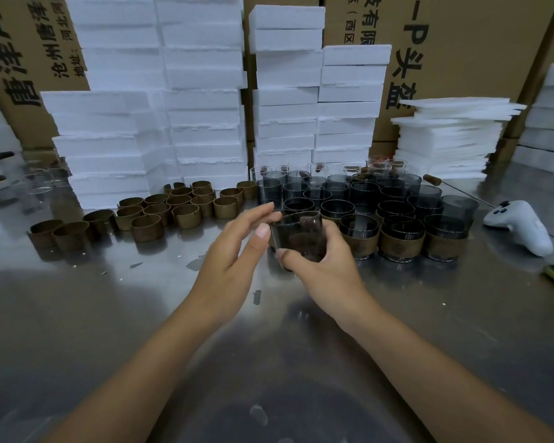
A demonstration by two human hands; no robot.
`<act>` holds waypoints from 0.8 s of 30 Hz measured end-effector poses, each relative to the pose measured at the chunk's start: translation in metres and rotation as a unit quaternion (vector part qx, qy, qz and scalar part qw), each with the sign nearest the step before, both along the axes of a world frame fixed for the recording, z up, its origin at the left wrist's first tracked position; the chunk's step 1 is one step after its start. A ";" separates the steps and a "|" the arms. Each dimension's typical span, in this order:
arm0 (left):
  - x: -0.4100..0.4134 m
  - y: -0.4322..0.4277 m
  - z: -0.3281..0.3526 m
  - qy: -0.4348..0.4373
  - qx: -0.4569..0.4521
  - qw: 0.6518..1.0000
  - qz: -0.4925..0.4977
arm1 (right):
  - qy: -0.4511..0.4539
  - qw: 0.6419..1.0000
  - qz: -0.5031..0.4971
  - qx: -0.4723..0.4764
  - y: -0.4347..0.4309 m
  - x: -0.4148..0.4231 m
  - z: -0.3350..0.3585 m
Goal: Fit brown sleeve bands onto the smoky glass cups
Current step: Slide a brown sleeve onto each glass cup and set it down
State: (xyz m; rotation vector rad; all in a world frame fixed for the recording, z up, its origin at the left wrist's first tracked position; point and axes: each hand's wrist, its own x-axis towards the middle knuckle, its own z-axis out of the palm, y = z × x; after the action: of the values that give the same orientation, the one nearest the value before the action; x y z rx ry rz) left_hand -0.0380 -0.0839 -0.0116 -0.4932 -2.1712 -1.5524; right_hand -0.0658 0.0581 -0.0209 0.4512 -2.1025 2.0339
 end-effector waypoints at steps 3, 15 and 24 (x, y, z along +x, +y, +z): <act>0.000 0.000 0.001 -0.006 0.021 1.000 -0.007 | 0.009 1.000 0.016 0.012 -0.002 0.003 0.000; 0.004 0.006 0.006 0.004 0.032 0.999 -0.033 | 0.000 0.995 0.089 0.046 -0.007 0.007 -0.004; 0.009 0.012 0.010 0.045 0.035 0.997 -0.048 | -0.008 0.997 0.057 0.042 -0.005 0.002 -0.006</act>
State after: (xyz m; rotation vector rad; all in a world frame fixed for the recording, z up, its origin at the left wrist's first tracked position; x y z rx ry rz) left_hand -0.0292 -0.0723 -0.0015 -0.6413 -2.0452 -1.6177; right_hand -0.0634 0.0526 -0.0271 0.5835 -2.2270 2.0194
